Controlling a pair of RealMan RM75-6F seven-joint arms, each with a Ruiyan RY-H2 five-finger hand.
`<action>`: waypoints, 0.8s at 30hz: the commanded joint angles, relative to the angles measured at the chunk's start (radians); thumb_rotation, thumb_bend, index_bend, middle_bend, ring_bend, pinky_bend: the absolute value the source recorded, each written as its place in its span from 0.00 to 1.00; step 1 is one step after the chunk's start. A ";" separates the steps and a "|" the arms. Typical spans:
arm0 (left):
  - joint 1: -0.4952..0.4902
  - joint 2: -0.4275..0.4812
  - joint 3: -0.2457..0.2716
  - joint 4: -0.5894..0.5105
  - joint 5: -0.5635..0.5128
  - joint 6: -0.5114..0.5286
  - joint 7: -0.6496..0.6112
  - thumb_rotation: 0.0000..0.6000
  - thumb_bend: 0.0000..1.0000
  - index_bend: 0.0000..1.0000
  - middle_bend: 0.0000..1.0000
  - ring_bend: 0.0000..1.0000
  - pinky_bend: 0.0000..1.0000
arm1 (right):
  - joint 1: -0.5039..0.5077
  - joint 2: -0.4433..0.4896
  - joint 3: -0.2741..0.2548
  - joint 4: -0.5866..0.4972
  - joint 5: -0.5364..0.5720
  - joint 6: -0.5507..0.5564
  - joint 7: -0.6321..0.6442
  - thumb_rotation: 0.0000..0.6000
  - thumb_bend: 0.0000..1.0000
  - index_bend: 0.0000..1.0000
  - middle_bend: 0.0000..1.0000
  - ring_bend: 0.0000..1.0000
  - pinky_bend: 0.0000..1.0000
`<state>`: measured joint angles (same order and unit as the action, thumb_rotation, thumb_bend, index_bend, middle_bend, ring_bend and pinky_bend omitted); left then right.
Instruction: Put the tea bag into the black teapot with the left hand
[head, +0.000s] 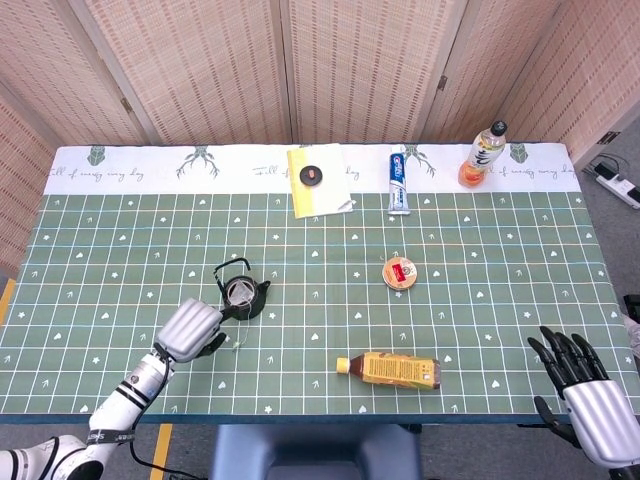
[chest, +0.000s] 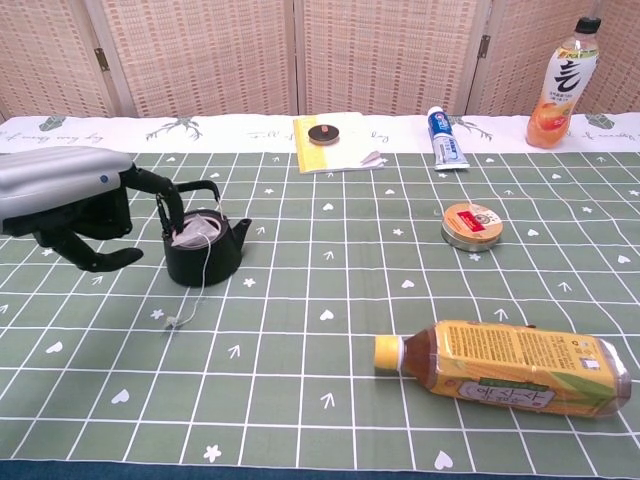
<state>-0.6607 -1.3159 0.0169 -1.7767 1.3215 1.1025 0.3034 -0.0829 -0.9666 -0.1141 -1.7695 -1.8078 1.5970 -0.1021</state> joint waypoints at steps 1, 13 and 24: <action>0.005 -0.004 -0.011 -0.014 -0.013 -0.007 -0.005 1.00 0.35 0.12 1.00 1.00 1.00 | -0.004 -0.003 -0.004 0.000 -0.012 0.006 -0.008 1.00 0.42 0.00 0.00 0.00 0.00; -0.002 0.068 -0.106 -0.174 -0.319 -0.058 0.024 1.00 0.34 0.18 1.00 1.00 1.00 | -0.004 -0.004 -0.003 0.001 -0.010 0.004 -0.011 1.00 0.42 0.00 0.00 0.00 0.00; -0.123 0.078 -0.164 -0.237 -0.735 -0.046 0.198 1.00 0.34 0.17 1.00 1.00 1.00 | -0.012 -0.007 -0.007 -0.002 -0.019 0.011 -0.030 1.00 0.42 0.00 0.00 0.00 0.00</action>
<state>-0.7398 -1.2365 -0.1255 -1.9897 0.6657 1.0483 0.4444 -0.0937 -0.9745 -0.1208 -1.7714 -1.8246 1.6059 -0.1341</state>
